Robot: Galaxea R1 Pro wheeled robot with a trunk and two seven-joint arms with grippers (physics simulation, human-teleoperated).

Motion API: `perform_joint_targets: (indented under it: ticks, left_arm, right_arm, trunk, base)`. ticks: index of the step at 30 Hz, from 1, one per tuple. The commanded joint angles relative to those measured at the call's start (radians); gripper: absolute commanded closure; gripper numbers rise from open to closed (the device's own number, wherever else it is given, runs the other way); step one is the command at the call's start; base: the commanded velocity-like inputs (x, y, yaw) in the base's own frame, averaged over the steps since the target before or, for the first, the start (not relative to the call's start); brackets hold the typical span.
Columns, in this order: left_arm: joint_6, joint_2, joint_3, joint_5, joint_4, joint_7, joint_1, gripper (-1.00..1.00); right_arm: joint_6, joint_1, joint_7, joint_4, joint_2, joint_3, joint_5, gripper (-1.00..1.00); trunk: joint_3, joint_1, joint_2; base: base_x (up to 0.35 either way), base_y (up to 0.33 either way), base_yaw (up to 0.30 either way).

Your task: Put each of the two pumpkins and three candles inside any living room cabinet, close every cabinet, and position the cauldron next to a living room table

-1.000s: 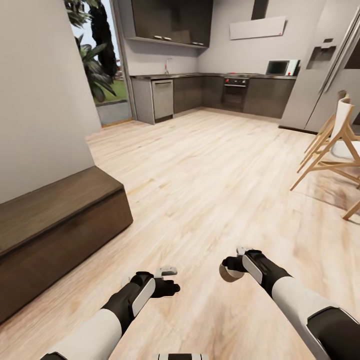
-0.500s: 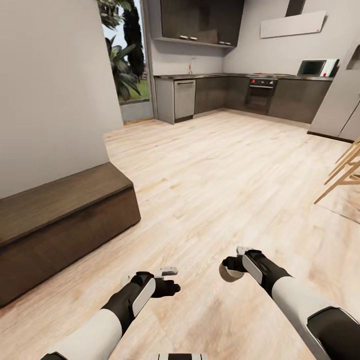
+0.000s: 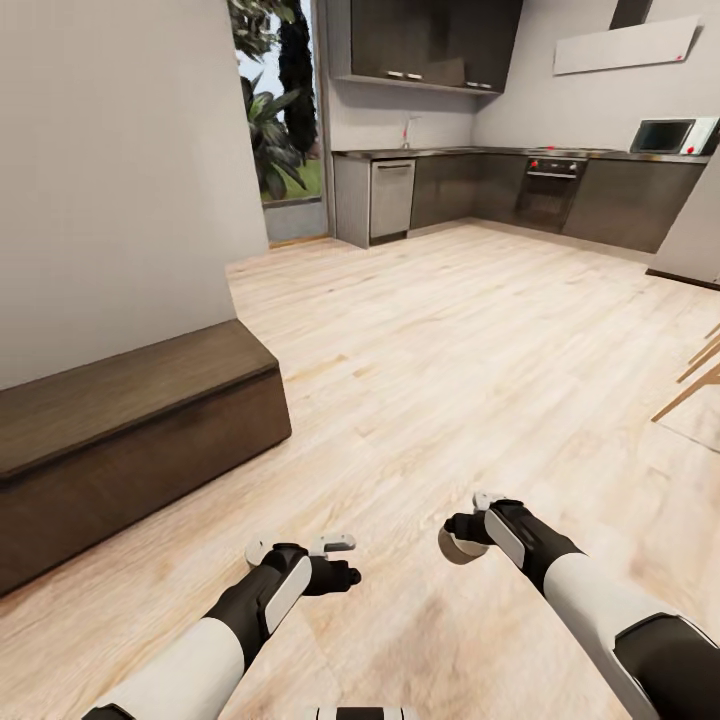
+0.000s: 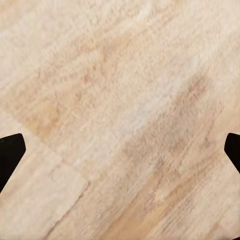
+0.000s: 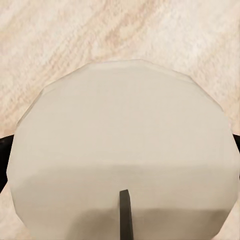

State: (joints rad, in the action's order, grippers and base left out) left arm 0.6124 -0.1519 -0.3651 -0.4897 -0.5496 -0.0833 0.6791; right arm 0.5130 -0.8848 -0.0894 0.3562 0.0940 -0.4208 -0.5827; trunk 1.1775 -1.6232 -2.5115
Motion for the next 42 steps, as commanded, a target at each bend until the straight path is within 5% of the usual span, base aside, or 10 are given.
perform_joint_targets:
  ticks: [1,22,42]
  left_arm:
    - [0.003,0.001,-0.005,-0.010,-0.002,-0.009,0.000,-1.00]
    - [0.003,0.000,-0.005,-0.010,-0.002,-0.009,0.000,-1.00]
    - [0.003,0.000,-0.005,-0.010,-0.002,-0.009,0.000,-1.00]
  right_arm:
    - [0.004,0.000,-0.009,0.003,0.001,-0.007,-0.011,1.00]
    - [0.004,0.000,-0.009,0.003,0.001,-0.008,-0.011,1.00]
    - [0.005,0.000,-0.009,0.003,0.001,-0.009,-0.011,1.00]
  trunk:
    - [0.001,0.000,0.000]
    - [0.001,0.000,0.000]
    - [0.001,0.000,0.000]
  base:
    - [0.000,-0.002,0.004]
    - [0.003,-0.008,0.256]
    - [0.058,-0.281,0.160]
